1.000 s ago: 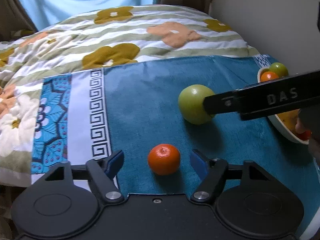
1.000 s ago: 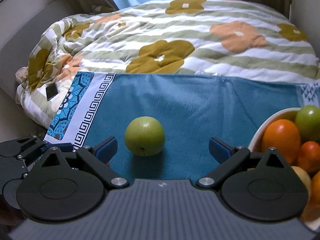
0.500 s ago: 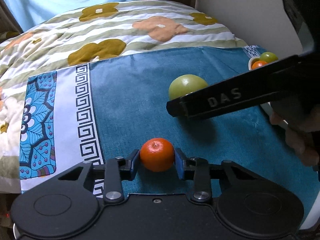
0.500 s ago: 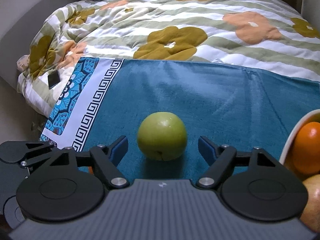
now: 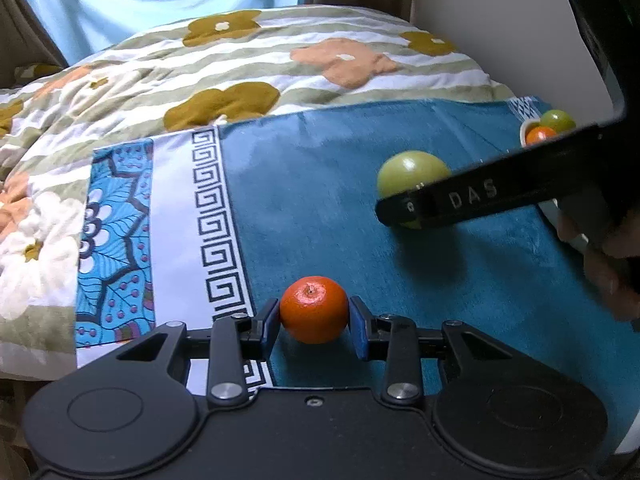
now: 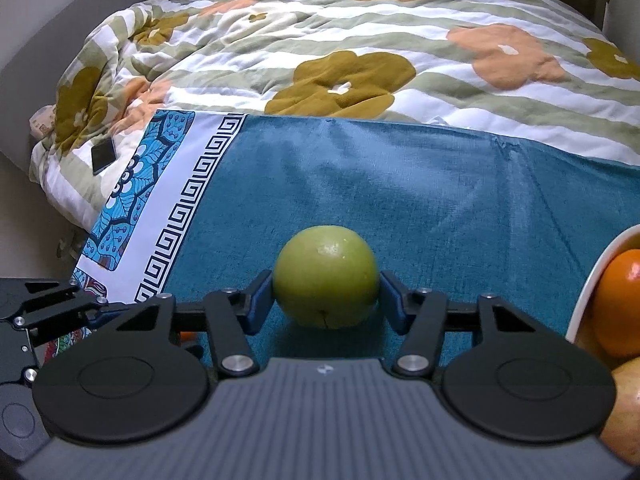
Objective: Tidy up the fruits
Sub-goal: 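Grasp the last tangerine with the left tool while the right tool grasps the green apple, then carry both fruits to the bowl while the left tool releases the tangerine inside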
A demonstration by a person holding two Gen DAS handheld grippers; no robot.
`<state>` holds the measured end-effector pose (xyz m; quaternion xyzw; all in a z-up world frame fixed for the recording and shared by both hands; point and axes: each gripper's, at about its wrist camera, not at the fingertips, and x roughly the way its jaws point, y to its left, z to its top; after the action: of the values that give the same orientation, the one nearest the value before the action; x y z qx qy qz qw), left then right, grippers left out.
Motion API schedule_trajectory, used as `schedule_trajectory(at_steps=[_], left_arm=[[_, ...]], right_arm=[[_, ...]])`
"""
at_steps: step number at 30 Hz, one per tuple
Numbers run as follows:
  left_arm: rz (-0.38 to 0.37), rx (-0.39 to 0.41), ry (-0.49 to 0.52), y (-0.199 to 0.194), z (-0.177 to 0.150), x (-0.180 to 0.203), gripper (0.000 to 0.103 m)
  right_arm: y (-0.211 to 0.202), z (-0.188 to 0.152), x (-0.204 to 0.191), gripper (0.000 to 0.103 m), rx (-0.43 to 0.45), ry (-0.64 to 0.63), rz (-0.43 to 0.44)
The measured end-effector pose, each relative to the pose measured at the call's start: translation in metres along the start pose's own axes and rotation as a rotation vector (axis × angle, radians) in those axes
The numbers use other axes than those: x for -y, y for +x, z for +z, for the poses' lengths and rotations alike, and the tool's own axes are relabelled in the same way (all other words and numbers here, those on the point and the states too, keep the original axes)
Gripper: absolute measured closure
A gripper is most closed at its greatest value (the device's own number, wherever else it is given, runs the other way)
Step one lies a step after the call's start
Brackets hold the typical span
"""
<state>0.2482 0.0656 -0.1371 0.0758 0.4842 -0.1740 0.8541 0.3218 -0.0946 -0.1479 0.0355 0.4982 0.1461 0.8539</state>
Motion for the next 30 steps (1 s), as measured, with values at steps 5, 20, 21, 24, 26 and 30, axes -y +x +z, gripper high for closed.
schedule_trajectory(at_steps=[5,20,21,24,26,30], left_arm=[[0.023,0.030,-0.019,-0.014,0.004,0.003,0.063],[0.064,0.142,-0.031,-0.067,0.018,0.057,0.063],[0.063,0.149,-0.028,-0.070,0.019,0.063,0.063],[0.048,0.156,-0.018,-0.073,0.022,0.087,0.063],[0.038,0.157,-0.014,-0.074,0.023,0.102,0.063],[0.020,0.167,0.020,-0.076,0.027,0.139,0.063]], right_arm=[[-0.008,-0.004,0.000,0.032,0.015,-0.010,-0.003],[-0.098,-0.027,0.033,0.032,0.138,0.004,-0.001],[-0.107,-0.030,0.038,0.032,0.147,0.007,-0.004],[-0.127,-0.038,0.053,0.032,0.167,0.012,-0.016],[-0.142,-0.043,0.065,0.032,0.175,0.017,-0.025],[-0.167,-0.055,0.091,0.032,0.198,0.029,-0.046]])
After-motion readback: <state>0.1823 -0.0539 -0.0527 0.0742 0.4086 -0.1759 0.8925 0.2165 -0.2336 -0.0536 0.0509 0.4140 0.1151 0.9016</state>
